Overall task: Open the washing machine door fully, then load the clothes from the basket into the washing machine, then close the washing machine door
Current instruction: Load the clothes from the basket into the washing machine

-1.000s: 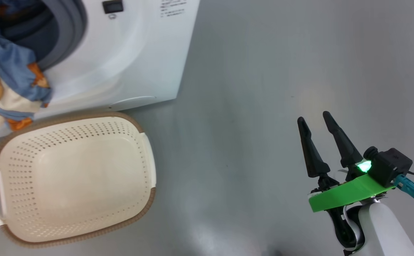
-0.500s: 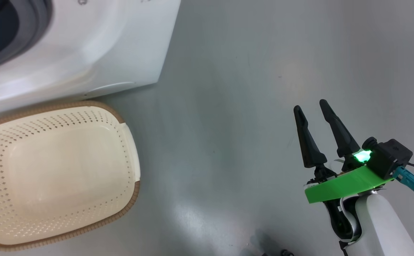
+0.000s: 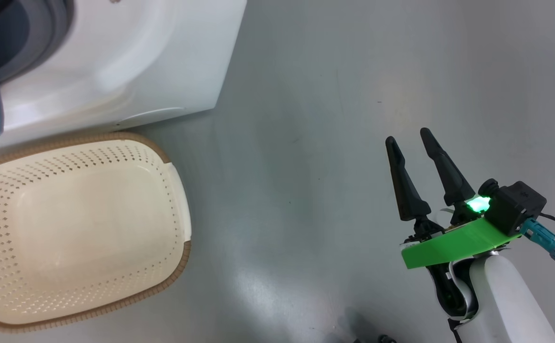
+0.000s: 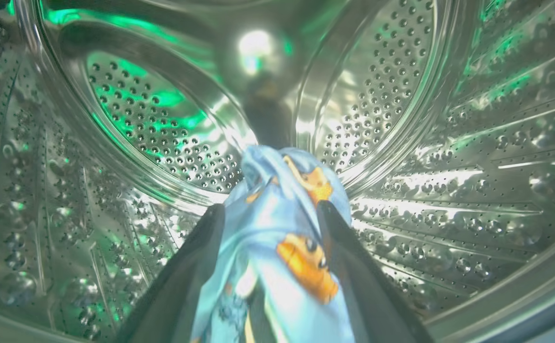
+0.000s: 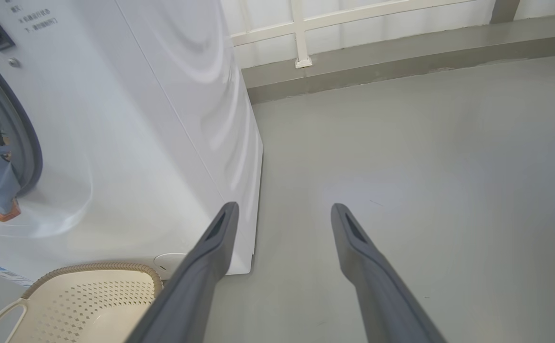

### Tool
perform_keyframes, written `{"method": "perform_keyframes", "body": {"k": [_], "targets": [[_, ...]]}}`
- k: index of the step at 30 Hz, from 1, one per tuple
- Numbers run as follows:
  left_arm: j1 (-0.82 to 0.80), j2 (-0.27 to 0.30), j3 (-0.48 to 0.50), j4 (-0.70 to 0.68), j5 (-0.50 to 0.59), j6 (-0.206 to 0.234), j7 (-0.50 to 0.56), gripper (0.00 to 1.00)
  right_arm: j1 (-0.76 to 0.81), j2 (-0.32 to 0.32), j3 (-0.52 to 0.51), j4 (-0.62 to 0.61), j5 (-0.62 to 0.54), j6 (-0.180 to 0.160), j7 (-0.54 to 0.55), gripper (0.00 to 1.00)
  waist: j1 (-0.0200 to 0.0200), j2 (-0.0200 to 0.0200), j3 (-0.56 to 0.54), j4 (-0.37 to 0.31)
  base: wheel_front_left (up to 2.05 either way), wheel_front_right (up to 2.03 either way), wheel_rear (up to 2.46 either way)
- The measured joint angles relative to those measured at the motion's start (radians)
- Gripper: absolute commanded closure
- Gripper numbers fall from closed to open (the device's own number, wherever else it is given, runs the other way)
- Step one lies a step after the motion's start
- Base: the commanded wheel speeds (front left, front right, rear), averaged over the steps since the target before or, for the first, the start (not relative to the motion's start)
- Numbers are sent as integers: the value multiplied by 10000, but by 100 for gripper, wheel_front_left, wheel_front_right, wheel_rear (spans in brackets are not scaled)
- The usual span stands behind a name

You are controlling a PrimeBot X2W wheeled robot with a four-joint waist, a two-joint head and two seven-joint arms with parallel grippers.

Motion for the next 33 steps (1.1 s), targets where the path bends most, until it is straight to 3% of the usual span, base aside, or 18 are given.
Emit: {"method": "perform_keyframes", "body": {"k": [15,33], "targets": [[388,-523,591,161,-144,-86,0,0,0,-113,-27,-13,0,0,0,0,0,0,-190,202,0,0,0],[3272,-1582,959,-1988,-305,-86,2,0,2,-410,-322,-69,-17,0,0,0,0,0,-523,835,0,0,0]]}}
